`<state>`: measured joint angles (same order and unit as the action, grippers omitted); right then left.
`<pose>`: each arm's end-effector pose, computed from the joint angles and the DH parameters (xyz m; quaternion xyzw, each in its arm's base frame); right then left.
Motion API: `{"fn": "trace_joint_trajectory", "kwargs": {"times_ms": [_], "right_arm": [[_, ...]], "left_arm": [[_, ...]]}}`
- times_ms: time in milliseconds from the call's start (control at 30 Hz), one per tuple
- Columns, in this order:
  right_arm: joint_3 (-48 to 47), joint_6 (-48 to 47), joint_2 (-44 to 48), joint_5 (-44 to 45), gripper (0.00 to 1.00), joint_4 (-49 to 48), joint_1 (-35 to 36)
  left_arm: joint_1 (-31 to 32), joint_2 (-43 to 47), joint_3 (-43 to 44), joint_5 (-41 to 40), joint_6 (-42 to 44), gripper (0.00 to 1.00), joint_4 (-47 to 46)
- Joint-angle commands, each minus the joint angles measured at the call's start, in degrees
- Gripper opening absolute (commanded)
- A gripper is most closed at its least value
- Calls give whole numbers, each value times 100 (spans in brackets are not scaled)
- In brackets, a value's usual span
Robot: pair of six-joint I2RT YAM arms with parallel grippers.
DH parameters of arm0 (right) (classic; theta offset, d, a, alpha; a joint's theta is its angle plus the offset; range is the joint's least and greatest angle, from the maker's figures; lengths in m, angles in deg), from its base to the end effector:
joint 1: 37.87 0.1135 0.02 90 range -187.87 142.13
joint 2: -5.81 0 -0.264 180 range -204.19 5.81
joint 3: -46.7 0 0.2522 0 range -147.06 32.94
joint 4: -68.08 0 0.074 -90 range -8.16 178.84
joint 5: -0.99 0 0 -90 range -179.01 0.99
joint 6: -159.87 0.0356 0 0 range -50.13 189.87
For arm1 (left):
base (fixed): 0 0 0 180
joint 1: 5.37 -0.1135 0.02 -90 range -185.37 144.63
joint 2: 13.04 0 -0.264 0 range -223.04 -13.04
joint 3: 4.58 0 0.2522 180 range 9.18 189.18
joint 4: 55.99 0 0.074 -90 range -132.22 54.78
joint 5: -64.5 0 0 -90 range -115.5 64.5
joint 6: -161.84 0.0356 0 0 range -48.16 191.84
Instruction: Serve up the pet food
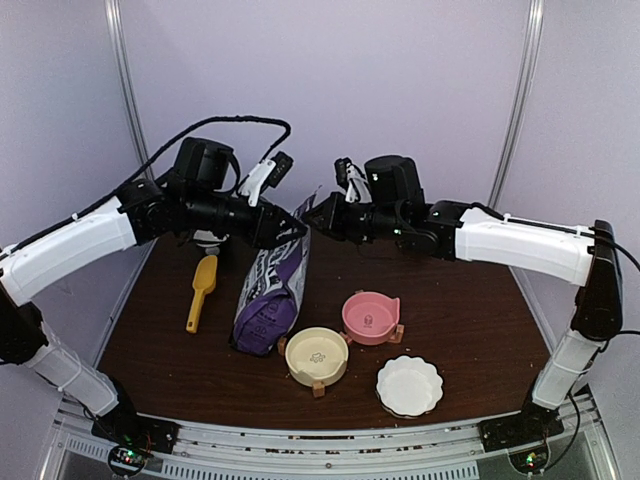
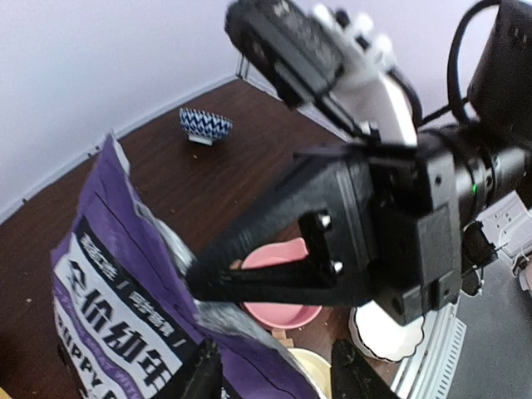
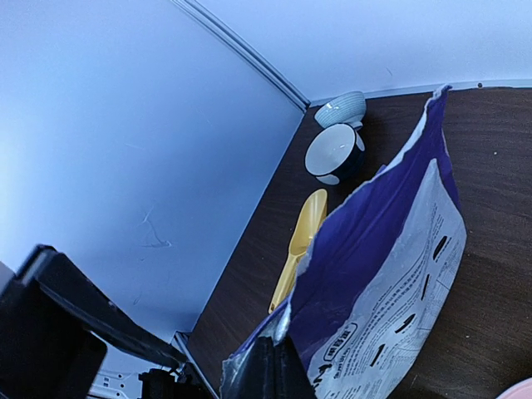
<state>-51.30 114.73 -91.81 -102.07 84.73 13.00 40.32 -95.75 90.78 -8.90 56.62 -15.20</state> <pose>0.2535 0.3243 0.3464 -0.1098 0.7902 0.5030 0.3324 0.2218 -0.2418 0.3796 0.2946 0.7995 -0.3645 0.3757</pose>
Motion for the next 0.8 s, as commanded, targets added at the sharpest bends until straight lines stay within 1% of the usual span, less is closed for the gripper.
{"fn": "trace_joint_trajectory", "kwargs": {"times_ms": [0,233,500,767], "right_arm": [[242,-204,244,-171,0,-238,81],[366,-305,386,-120,0,-282,110],[498,-351,526,-110,0,-400,126],[540,-373,580,-54,0,-404,128]], "left_arm": [[-128,135,454,-563,-407,53,-225],[-188,-327,883,-546,-645,54,79],[-201,-616,910,-241,-894,55,156],[-201,-697,750,-194,-995,55,322]]}}
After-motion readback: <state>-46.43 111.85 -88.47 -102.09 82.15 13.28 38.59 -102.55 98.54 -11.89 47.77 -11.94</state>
